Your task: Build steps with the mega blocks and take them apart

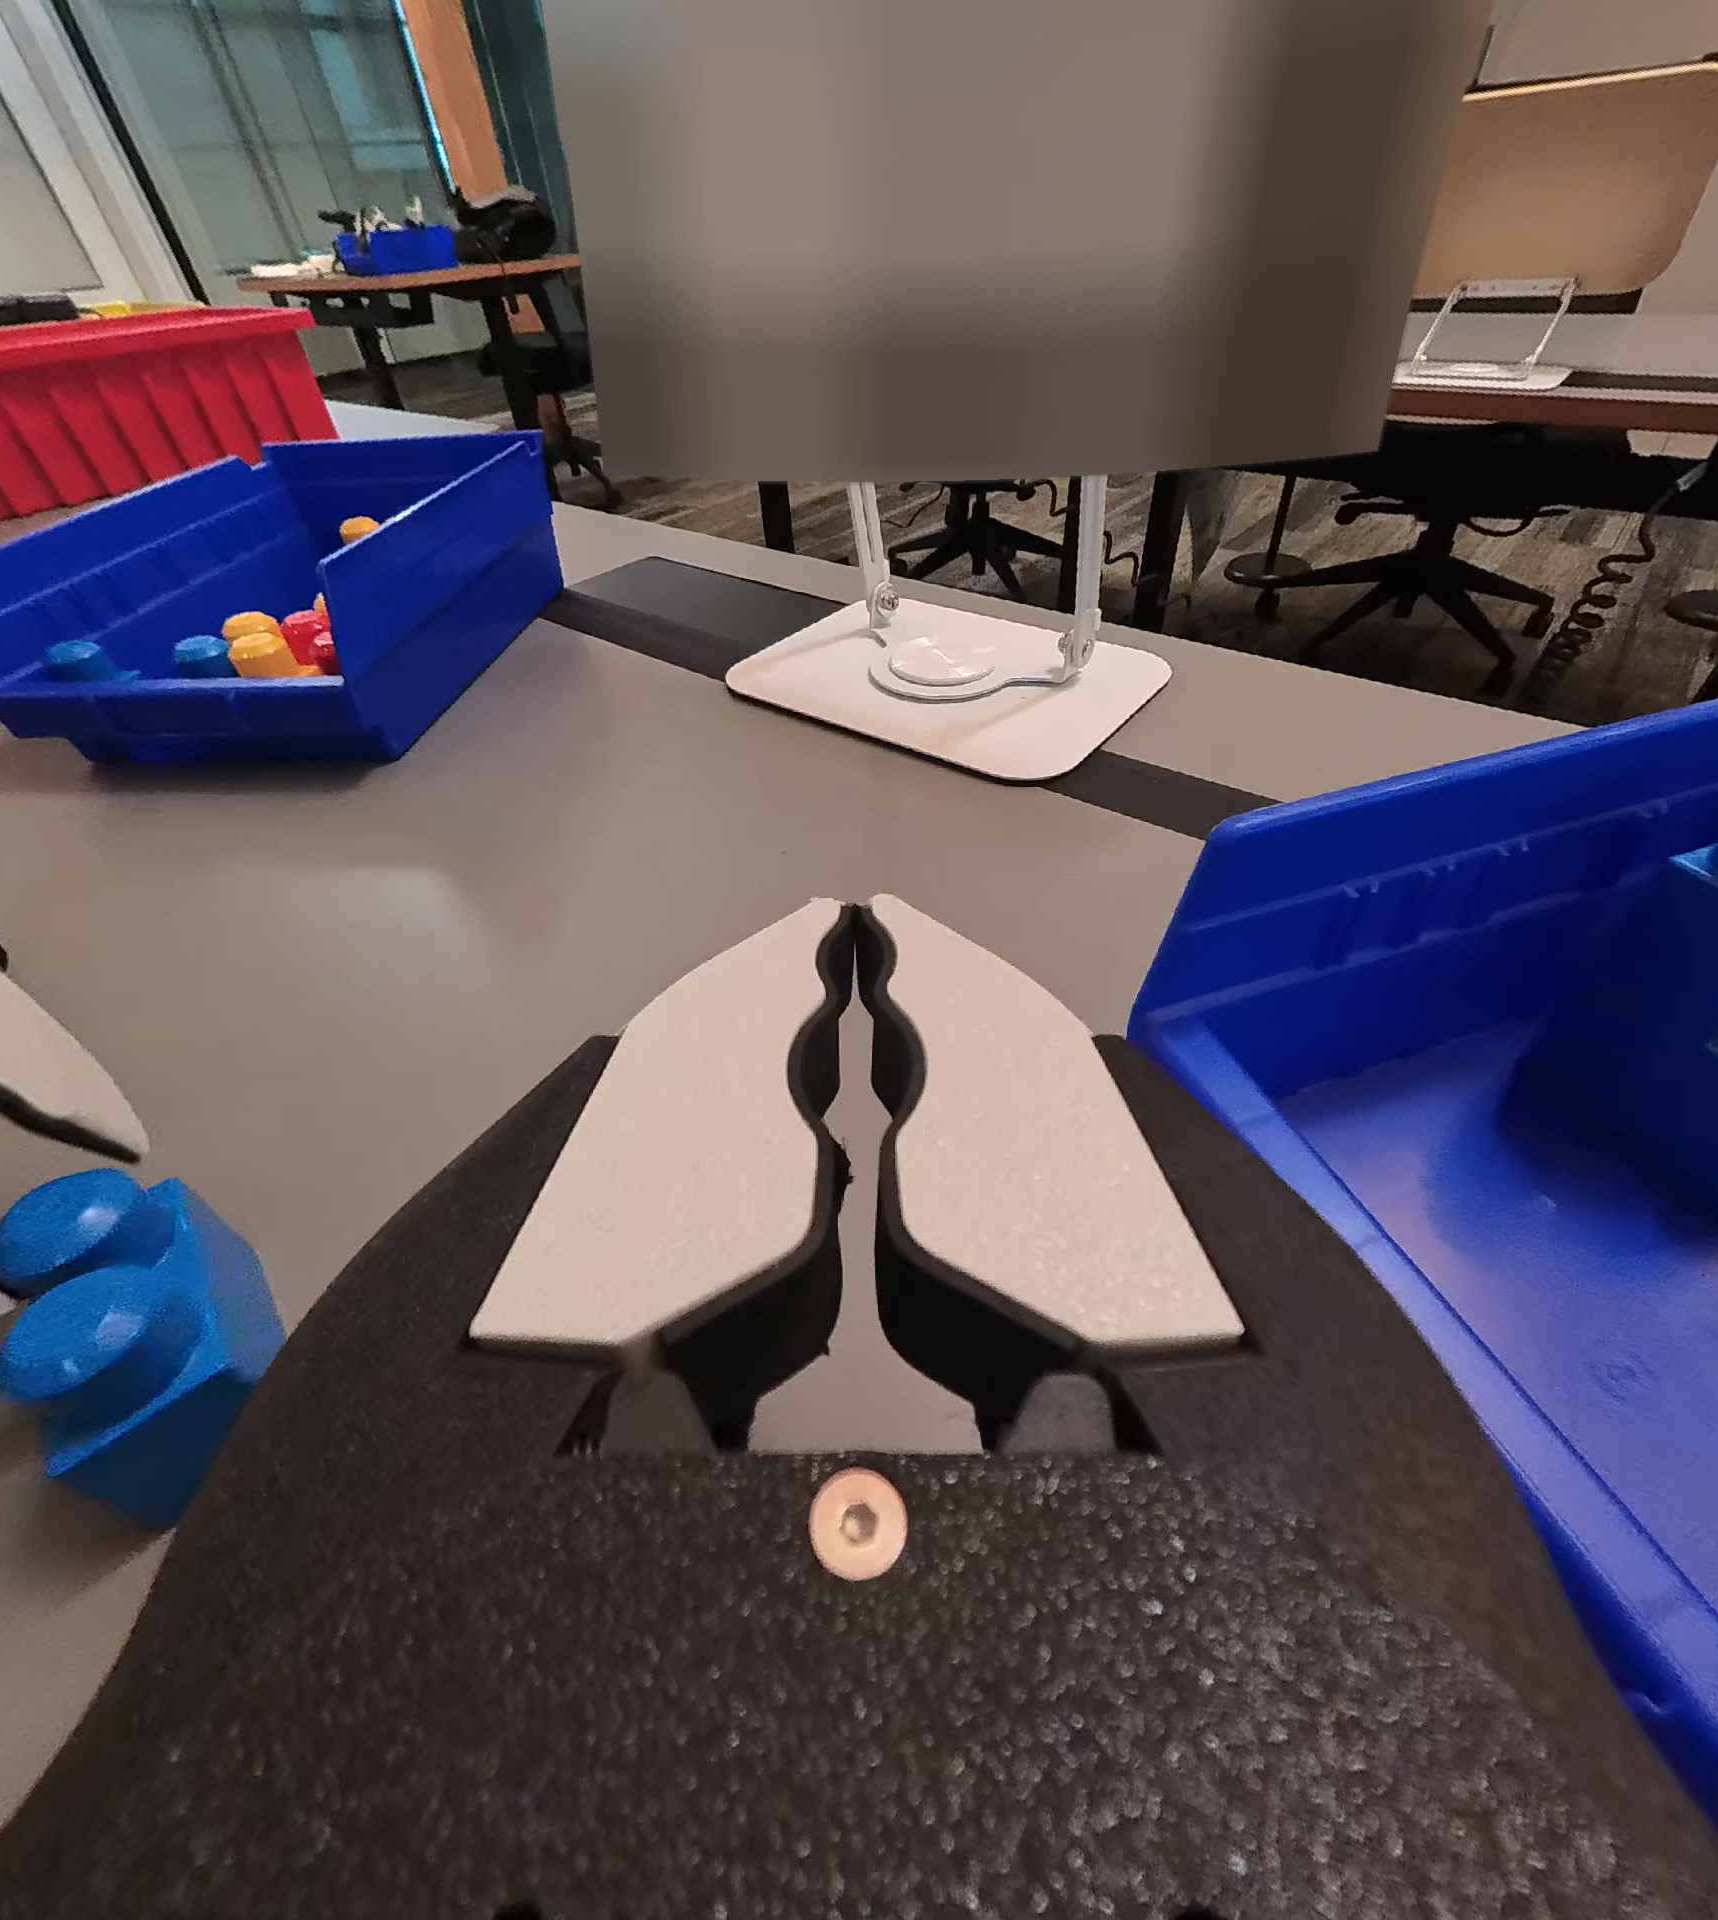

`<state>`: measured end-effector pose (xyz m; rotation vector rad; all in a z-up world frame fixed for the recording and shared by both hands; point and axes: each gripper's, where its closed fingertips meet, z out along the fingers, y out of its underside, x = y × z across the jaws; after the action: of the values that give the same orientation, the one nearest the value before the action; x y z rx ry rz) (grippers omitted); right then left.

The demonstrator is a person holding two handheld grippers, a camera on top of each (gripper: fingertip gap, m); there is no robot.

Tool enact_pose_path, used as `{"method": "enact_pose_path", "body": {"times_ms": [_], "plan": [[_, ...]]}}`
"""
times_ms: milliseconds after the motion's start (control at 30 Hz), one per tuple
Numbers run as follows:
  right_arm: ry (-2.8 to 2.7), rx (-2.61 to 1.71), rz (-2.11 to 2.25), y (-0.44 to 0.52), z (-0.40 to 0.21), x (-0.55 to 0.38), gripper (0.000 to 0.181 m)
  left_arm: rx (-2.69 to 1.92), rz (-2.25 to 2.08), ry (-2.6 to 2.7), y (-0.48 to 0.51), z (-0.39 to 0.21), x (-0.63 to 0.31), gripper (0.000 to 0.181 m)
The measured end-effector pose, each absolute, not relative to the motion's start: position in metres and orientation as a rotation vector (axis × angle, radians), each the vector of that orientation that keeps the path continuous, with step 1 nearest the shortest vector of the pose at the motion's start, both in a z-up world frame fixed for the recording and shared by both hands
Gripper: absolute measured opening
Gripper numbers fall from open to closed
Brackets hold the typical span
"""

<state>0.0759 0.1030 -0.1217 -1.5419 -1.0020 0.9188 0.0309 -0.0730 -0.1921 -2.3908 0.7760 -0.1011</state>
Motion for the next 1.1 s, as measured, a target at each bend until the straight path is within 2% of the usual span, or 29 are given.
{"method": "enact_pose_path", "body": {"times_ms": [167,367,533,800,1100], "plan": [[-1.001,-1.546,0.926,0.103,-0.122,0.077,0.000,-2.231,-0.232,0.575,-0.068,-0.147,-0.008,0.040],[-1.012,-1.547,0.934,0.101,-0.123,0.075,0.000,-2.231,0.165,0.102,-0.075,-0.097,-0.214,0.039],[-1.014,-1.545,0.937,0.101,-0.122,0.076,0.000,-2.445,0.271,-0.055,-0.116,-0.115,-0.328,0.037],[-1.021,-1.567,0.953,0.102,-0.128,0.074,0.000,-2.853,0.179,0.222,-0.162,-0.160,-0.355,0.037],[-1.030,-1.578,0.960,0.101,-0.131,0.073,0.000,-3.126,0.297,0.554,-0.171,-0.186,-0.367,0.036]]}}
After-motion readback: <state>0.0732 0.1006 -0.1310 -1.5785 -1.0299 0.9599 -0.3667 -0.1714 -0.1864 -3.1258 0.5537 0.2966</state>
